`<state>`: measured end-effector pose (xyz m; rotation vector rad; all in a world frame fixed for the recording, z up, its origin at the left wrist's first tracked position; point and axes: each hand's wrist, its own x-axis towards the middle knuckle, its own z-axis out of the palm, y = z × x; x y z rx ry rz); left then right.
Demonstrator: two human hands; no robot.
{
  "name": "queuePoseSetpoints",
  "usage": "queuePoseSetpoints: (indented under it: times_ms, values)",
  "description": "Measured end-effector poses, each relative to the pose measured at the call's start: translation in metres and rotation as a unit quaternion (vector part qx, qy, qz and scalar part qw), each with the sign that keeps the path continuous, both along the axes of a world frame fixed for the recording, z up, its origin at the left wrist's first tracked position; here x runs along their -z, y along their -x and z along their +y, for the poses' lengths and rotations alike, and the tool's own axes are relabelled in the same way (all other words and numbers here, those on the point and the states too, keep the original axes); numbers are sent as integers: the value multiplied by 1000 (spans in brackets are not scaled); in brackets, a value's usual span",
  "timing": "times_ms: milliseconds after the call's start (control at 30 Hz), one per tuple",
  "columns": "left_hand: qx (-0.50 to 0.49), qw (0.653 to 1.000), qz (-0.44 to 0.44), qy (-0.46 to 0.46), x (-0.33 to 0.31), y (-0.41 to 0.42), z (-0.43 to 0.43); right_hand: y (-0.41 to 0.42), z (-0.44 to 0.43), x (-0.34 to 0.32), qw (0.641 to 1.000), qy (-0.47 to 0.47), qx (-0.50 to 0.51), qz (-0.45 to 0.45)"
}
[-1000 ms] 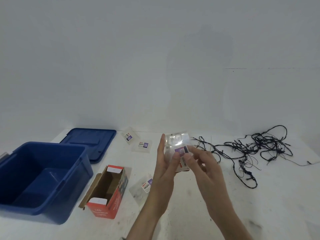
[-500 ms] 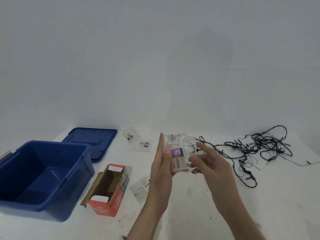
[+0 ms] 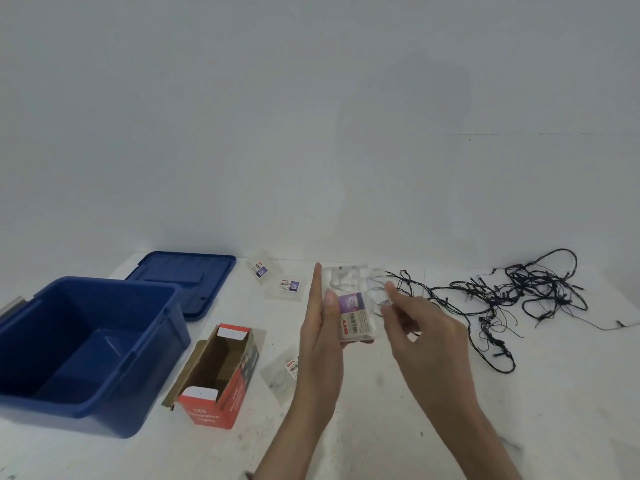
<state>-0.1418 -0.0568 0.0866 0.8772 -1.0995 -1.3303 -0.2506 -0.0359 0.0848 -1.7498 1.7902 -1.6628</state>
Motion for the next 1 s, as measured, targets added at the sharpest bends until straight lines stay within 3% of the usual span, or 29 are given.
queuePoseSetpoints:
  times_ms: [67, 133, 367, 433, 567, 800, 1000]
  values:
    - [9, 999, 40, -22, -1, -2, -2, 2, 1, -5, 992, -38, -46, -113]
    - [22, 996, 74, -46, -3, -4, -3, 6, 1, -8, 981, -49, -95, -163]
    - [74, 986, 123, -81, -3, -12, -6, 26, 8, -17, 951, -116, -282, -41]
    - [88, 985, 123, -87, -3, -13, -7, 26, 7, -17, 960, -96, -263, -7]
    - [106, 988, 88, -70, -6, -10, -6, 22, 1, -14, 979, -38, -200, -22]
    - [45, 997, 52, -40, -9, -2, -5, 13, -4, -8, 994, -11, -103, -35]
    - [10, 1000, 15, 4, -11, 2, -3, 12, -2, -9, 995, 6, -89, -32]
